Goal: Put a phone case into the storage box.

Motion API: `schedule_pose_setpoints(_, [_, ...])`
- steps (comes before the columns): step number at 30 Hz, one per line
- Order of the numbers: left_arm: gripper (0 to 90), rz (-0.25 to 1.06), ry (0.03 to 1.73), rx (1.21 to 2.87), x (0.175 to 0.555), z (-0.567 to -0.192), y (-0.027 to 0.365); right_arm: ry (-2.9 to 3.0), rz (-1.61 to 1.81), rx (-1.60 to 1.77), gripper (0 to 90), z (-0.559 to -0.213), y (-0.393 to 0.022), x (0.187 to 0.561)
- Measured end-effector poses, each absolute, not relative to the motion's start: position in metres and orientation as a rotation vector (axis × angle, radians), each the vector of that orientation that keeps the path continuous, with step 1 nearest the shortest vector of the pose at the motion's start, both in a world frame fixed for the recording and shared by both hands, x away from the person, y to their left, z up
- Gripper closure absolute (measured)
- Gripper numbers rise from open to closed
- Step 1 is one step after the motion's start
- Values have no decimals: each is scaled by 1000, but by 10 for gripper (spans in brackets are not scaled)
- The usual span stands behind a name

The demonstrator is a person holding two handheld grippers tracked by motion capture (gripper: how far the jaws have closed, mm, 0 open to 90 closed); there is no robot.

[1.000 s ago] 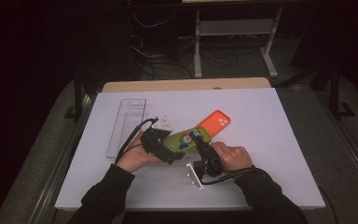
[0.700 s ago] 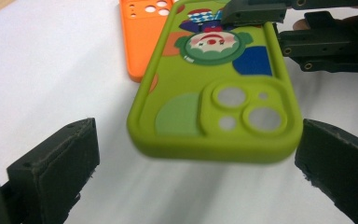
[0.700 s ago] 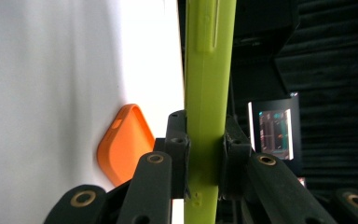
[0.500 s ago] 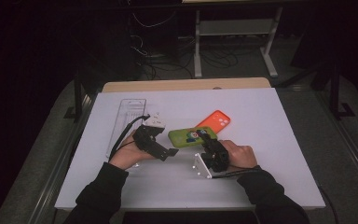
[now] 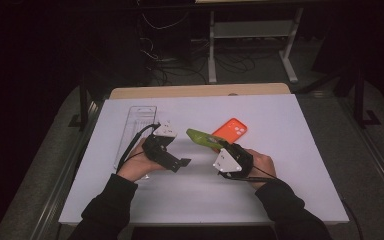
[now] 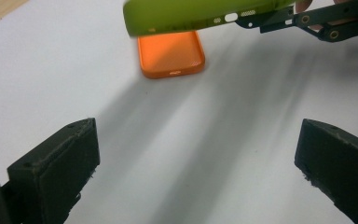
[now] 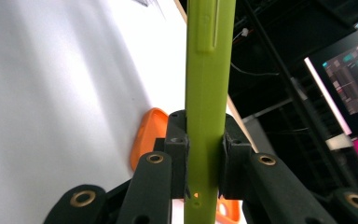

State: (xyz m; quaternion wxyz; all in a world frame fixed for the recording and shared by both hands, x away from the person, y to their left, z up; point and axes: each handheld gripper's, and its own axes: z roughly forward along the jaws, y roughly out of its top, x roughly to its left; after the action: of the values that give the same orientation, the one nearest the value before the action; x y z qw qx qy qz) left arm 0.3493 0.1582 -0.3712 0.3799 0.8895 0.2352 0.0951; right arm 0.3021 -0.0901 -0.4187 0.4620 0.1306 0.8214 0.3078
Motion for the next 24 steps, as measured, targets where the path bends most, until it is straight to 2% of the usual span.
schedule_pose_setpoints(24, [0, 232, 616, 2262, 349, -371, 157, 2173, 1215, 828, 752, -406, -114, 322])
